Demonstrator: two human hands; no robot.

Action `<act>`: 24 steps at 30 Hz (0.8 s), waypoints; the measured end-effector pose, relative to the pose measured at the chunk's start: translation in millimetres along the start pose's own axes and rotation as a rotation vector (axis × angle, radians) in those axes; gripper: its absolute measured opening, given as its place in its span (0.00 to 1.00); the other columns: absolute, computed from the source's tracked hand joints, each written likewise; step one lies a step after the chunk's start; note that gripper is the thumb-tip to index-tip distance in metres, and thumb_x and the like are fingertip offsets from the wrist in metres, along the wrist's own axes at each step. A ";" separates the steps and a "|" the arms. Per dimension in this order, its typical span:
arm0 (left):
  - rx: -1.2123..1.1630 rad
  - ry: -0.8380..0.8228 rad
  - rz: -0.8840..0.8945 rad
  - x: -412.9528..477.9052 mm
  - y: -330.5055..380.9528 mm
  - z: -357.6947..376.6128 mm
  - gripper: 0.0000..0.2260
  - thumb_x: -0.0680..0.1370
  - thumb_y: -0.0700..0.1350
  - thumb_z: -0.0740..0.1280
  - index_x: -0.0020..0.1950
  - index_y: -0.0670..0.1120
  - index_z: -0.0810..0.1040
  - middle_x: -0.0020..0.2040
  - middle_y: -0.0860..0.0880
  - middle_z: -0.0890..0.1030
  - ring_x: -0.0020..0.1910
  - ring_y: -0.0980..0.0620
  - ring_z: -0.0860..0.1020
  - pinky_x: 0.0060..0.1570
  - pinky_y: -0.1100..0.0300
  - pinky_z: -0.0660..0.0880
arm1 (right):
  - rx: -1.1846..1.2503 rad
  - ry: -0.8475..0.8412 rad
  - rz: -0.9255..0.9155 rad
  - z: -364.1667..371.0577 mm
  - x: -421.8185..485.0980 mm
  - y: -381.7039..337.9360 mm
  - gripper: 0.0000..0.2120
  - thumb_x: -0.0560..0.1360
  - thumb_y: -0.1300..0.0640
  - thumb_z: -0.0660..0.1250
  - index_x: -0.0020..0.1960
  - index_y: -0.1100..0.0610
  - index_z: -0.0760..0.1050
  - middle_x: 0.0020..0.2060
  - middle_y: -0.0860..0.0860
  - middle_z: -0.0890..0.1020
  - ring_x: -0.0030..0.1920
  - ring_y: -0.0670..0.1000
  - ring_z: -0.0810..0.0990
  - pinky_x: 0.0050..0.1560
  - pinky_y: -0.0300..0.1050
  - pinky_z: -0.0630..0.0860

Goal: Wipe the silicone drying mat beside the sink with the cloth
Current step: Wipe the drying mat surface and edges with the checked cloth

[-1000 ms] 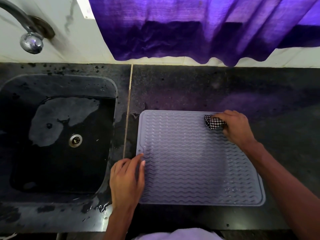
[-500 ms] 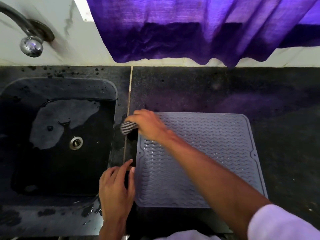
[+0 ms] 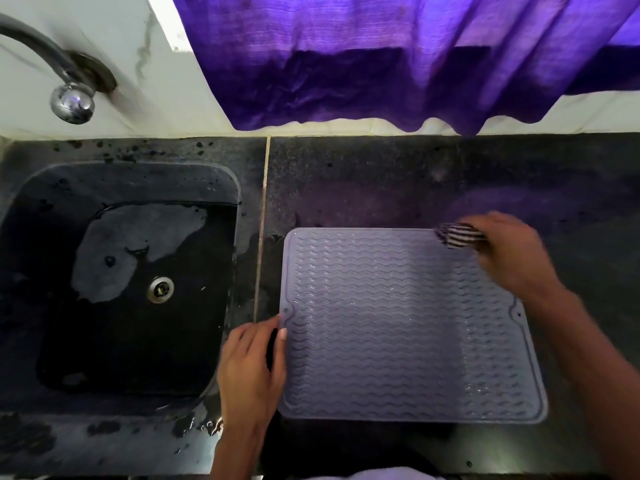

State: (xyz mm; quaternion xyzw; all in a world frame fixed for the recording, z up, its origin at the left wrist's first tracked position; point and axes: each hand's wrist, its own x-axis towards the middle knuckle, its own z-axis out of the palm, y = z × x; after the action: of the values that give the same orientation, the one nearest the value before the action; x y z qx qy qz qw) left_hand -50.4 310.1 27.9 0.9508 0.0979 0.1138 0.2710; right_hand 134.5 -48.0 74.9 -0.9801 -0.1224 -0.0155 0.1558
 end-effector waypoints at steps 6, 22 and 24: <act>-0.077 -0.099 0.013 1.9 -2.9 12.2 0.17 0.81 0.52 0.61 0.64 0.48 0.82 0.66 0.54 0.79 0.66 0.54 0.77 0.62 0.59 0.76 | 0.089 -0.052 -0.012 38.0 -18.1 5.0 0.25 0.59 0.69 0.63 0.53 0.57 0.82 0.50 0.54 0.84 0.52 0.55 0.79 0.55 0.47 0.74; 0.105 -0.186 0.067 6.0 0.7 21.4 0.21 0.81 0.53 0.58 0.64 0.43 0.82 0.66 0.48 0.80 0.66 0.50 0.78 0.60 0.54 0.79 | 0.156 -0.233 -0.379 106.1 53.8 -207.1 0.21 0.64 0.65 0.73 0.56 0.53 0.80 0.51 0.50 0.82 0.52 0.56 0.78 0.51 0.51 0.78; 0.155 -0.187 0.087 7.4 3.2 21.9 0.21 0.81 0.53 0.58 0.64 0.42 0.81 0.66 0.47 0.81 0.67 0.49 0.77 0.63 0.53 0.77 | 0.323 -0.273 -0.332 107.9 61.3 -221.6 0.20 0.68 0.65 0.72 0.58 0.52 0.80 0.50 0.51 0.83 0.52 0.55 0.79 0.51 0.51 0.77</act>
State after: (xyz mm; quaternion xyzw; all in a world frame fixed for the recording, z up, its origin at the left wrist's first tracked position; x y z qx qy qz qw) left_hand -37.0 298.5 12.7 0.9787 0.0394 0.0286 0.1994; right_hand 138.9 203.9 43.3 -0.9020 -0.3023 0.1113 0.2873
